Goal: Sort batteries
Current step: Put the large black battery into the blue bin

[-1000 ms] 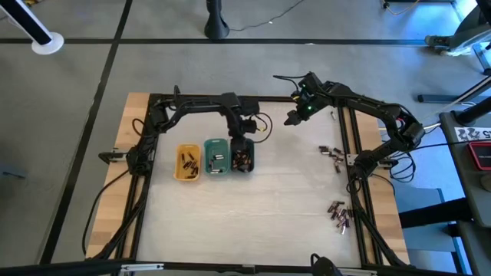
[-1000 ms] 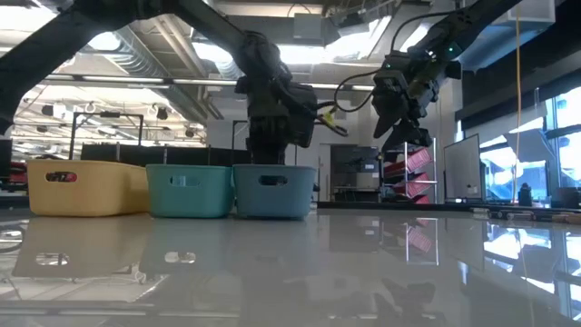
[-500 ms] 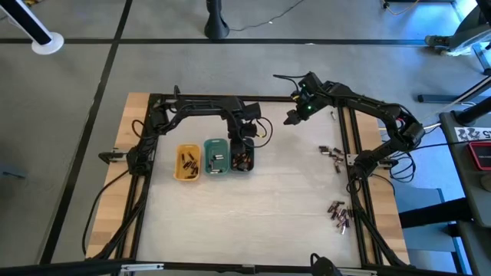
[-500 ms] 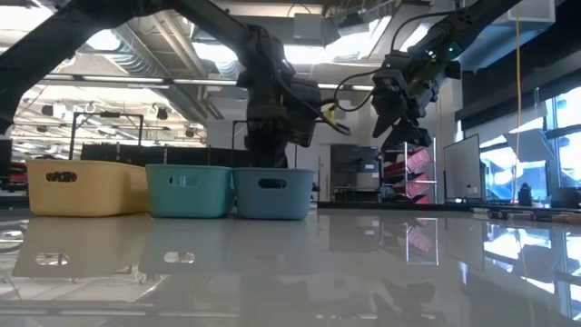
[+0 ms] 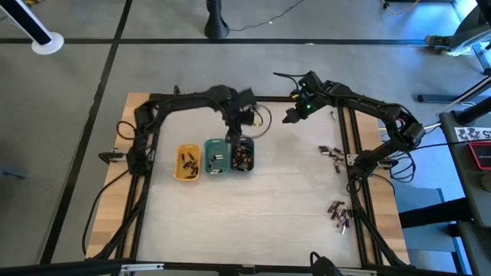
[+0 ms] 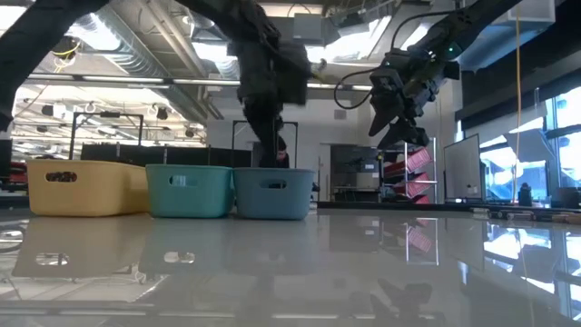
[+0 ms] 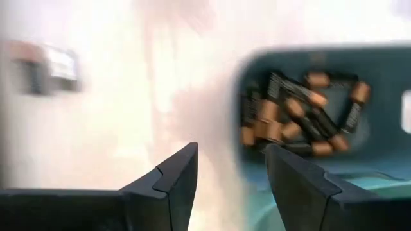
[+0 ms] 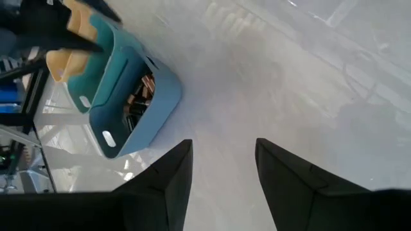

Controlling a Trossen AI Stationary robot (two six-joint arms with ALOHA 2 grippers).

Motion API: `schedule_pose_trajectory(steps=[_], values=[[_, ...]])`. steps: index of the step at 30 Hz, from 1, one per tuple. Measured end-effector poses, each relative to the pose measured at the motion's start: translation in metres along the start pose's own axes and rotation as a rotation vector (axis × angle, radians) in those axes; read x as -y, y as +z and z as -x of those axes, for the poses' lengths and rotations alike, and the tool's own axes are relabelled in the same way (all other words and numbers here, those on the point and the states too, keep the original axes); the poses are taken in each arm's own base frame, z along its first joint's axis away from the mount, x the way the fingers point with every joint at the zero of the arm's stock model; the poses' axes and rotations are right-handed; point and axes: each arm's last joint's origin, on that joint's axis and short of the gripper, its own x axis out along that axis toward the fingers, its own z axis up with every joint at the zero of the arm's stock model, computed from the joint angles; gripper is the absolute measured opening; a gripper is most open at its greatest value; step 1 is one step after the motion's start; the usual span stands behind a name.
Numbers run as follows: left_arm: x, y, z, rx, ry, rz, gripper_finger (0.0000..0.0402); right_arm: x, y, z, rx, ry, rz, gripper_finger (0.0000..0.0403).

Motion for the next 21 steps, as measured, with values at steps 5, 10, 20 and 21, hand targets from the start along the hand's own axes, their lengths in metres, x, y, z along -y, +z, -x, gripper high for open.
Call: schedule_pose_trajectory(steps=[5, 10, 20, 21], values=[[-0.04, -0.01, 0.029, 0.158, 0.125, 0.066, 0.0172, 0.0, 0.0, 0.0, -0.002, -0.001, -0.038, 0.0172], [-0.087, -0.014, 0.031, 0.335, 0.255, 0.156, 0.0172, -0.004, -0.002, -0.003, -0.013, -0.01, -0.039, 0.0172], [-0.126, -0.013, -0.043, 0.353, 0.176, 0.194, 0.0173, -0.014, -0.007, -0.01, -0.043, -0.029, -0.031, 0.0172], [-0.129, -0.014, -0.047, 0.346, 0.176, 0.191, 0.0172, -0.014, -0.007, -0.01, -0.041, -0.035, -0.034, 0.0172]])
